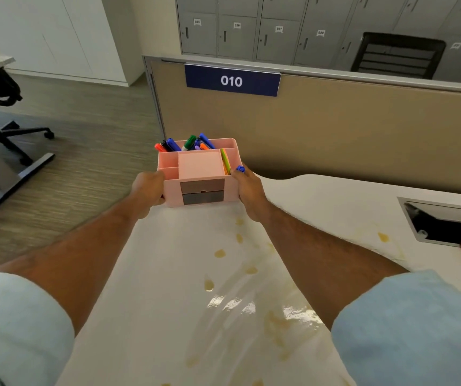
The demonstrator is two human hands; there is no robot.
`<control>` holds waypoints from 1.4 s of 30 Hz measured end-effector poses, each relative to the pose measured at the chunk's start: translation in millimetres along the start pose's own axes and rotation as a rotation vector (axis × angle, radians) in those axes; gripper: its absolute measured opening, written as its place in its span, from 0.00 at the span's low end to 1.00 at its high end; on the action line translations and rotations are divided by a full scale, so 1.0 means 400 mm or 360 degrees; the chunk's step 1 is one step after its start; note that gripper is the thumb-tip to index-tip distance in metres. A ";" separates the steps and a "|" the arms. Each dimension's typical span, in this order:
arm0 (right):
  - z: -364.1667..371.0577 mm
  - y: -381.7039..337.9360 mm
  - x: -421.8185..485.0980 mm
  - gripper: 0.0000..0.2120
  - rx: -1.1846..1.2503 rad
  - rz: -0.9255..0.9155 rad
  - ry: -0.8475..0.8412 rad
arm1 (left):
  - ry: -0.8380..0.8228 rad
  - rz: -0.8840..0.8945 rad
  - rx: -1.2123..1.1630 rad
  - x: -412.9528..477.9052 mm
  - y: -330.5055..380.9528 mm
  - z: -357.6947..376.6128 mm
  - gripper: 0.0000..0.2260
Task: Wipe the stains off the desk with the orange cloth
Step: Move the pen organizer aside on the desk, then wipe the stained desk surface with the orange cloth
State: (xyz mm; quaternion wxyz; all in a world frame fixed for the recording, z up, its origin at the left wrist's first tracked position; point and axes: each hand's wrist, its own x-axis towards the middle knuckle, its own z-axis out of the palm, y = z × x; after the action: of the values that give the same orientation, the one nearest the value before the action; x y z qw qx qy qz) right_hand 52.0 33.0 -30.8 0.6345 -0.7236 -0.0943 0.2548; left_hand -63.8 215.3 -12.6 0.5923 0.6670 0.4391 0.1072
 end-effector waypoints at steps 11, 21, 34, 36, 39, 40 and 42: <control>-0.098 0.011 -0.055 0.31 -0.0320 -0.0110 -0.0074 | 0.0536 0.0339 0.0050 -0.075 -0.010 0.031 0.09; -0.636 0.167 -0.361 0.03 -0.0663 -0.0362 0.0758 | 0.0211 0.1022 0.0402 -0.365 -0.074 0.293 0.08; -1.139 0.303 -0.542 0.14 -0.1903 0.0328 0.1204 | -0.0435 0.0758 0.0434 -0.691 -0.140 0.577 0.14; -1.159 0.299 -0.537 0.13 -0.1723 0.0190 0.1194 | -0.0461 0.0661 0.0418 -0.721 -0.160 0.590 0.13; -1.166 0.282 -0.536 0.20 -0.1405 0.0090 0.1272 | -0.0537 0.0571 0.0451 -0.753 -0.170 0.613 0.08; -1.155 0.271 -0.544 0.20 -0.1338 0.0043 0.1289 | -0.0567 0.0558 0.0464 -0.759 -0.166 0.627 0.07; -1.117 0.243 -0.559 0.19 -0.1249 -0.0106 0.1279 | -0.0626 0.0558 0.0460 -0.764 -0.144 0.663 0.05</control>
State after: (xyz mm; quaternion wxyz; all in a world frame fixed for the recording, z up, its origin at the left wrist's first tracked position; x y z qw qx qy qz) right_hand 61.3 -475.9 -39.8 0.3116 -0.9422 0.0442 -0.1151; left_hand -95.0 -192.3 -21.3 0.5372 0.8181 0.2048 0.0130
